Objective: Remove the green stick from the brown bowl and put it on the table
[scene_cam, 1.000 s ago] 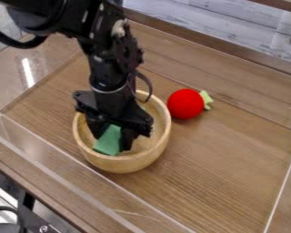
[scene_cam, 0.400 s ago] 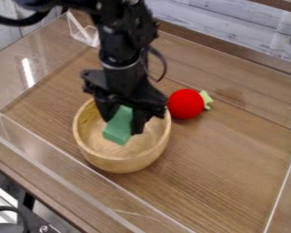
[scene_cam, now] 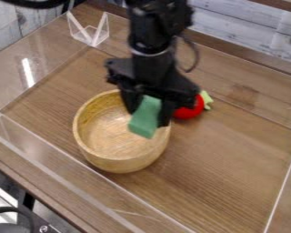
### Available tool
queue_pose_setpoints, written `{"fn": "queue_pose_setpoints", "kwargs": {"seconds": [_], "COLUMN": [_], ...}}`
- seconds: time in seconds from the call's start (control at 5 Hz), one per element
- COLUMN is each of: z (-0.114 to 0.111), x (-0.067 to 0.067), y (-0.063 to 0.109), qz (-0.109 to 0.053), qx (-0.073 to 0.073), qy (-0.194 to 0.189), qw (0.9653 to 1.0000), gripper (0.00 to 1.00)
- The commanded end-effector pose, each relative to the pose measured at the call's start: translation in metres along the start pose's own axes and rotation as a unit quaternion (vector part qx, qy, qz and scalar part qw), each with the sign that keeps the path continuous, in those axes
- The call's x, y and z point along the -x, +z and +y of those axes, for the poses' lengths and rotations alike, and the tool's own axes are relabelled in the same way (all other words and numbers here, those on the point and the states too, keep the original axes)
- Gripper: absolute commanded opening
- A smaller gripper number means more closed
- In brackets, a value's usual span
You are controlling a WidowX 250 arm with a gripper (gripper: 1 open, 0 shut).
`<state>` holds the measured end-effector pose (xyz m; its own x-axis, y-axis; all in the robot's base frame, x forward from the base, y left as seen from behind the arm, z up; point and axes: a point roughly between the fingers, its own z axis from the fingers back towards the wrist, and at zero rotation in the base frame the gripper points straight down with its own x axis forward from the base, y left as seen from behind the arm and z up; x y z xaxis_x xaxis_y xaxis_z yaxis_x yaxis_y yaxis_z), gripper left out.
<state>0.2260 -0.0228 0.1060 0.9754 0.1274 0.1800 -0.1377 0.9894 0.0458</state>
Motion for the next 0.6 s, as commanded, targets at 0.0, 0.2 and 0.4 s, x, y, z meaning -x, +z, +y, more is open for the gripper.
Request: {"fn": "queue_pose_setpoints", "kwargs": {"seconds": [0.0,0.2,0.4], "z": [-0.032,-0.065,-0.086], "x": [-0.01,-0.008,-0.006], "y": [0.007,-0.008,-0.026], "qz": [-0.015,-0.006,0.006], "qx": [0.012,0.03,0.047], "qy": [0.008,0.016,0.02], "qw": [0.9998,0.9994,0.9987], "gripper": [0.0,0.0,0.0]}}
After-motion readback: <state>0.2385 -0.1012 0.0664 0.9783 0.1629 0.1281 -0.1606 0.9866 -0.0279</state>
